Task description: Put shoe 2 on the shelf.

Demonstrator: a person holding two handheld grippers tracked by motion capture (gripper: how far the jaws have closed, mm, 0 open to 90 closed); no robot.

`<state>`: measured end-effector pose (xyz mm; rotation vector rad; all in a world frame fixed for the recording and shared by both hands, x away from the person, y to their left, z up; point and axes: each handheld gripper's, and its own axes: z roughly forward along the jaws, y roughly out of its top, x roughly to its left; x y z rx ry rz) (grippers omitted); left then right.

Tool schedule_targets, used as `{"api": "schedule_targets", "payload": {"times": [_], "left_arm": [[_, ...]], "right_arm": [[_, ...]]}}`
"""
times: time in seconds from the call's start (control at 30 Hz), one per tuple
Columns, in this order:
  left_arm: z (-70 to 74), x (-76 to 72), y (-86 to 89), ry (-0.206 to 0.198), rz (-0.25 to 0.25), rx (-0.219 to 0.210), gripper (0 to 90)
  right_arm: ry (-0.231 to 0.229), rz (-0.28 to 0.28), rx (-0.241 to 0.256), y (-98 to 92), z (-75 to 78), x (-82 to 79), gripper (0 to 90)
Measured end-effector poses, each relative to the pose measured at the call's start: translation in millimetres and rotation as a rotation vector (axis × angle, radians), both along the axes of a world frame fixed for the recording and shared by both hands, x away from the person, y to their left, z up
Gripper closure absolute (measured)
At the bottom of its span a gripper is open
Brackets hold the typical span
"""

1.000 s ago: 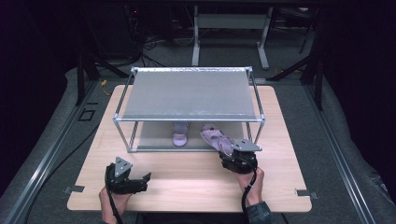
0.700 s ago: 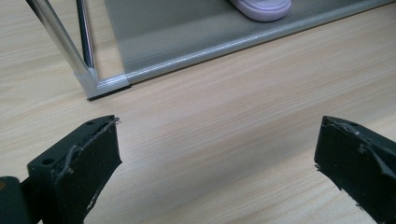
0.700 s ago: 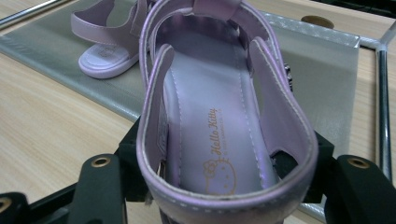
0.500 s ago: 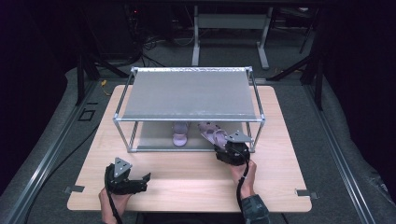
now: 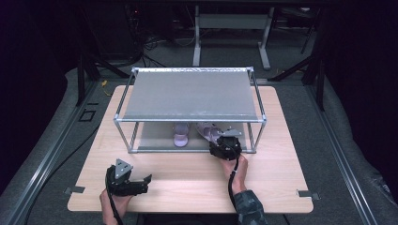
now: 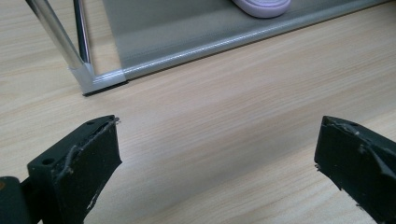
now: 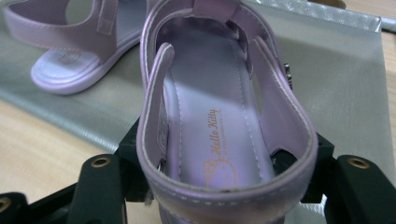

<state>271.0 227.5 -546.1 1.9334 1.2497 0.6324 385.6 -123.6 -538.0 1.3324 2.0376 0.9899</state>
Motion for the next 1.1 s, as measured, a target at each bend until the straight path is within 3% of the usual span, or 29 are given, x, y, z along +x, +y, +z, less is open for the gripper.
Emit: {"api": "schedule_targets", "payload": {"times": [0.13, 0.27, 0.47, 0.5, 0.53, 0.6, 0.63, 0.67, 0.73, 0.77, 0.87, 0.93, 1.1], "left_arm": [[0.1, -0.6, 1.0, 0.004, 0.000, -0.001, 0.0], [1.3, 0.3, 0.4, 0.000, -0.003, -0.001, 0.0], [2.1, 0.4, -2.3, 0.007, -0.019, 0.000, 0.0], [2.3, -0.1, -2.0, 0.007, -0.020, -0.001, 0.0], [2.5, -0.2, -1.7, 0.009, -0.020, 0.000, 0.0], [3.0, -0.5, -0.9, 0.009, -0.019, 0.002, 0.0], [3.2, -0.6, -0.8, 0.009, -0.018, 0.003, 0.0], [3.4, -0.8, -0.7, 0.009, -0.016, 0.002, 0.0], [3.5, -1.1, -0.7, 0.010, -0.016, 0.004, 0.0], [3.2, -1.1, -1.0, 0.009, -0.015, 0.005, 0.0], [2.9, -0.5, -2.5, 0.012, -0.017, 0.004, 0.0], [2.4, 0.5, -3.7, 0.011, -0.022, 0.002, 0.0], [1.7, 1.5, -5.4, 0.014, -0.027, 0.001, 0.0]], "right_arm": [[0.024, -0.027, -0.012, 9.5, -0.6, 9.7, 37.3], [0.021, -0.066, -0.047, 14.9, -3.9, 18.9, 37.2], [0.080, -0.094, -0.056, 18.6, -11.6, 29.6, 35.3], [0.093, -0.056, -0.013, 16.2, -12.4, 30.8, 33.9], [0.091, -0.084, -0.033, 15.1, -11.9, 29.4, 31.0], [0.144, 0.016, 0.055, 8.7, -13.2, 31.2, 20.4], [0.116, -0.072, -0.021, 10.2, -10.0, 26.7, 19.9], [0.104, -0.077, -0.054, 8.2, -7.0, 23.9, 19.1], [0.124, -0.011, 0.008, 2.0, -6.3, 21.1, 17.4], [0.127, -0.019, 0.008, -1.0, -4.5, 17.0, 17.9], [0.123, 0.029, 0.080, -11.8, -1.3, 7.6, 25.4], [0.095, 0.020, 0.077, -14.4, 1.5, 3.1, 33.8], [0.095, 0.040, 0.099, -12.1, 2.4, 5.6, 42.6]]}}
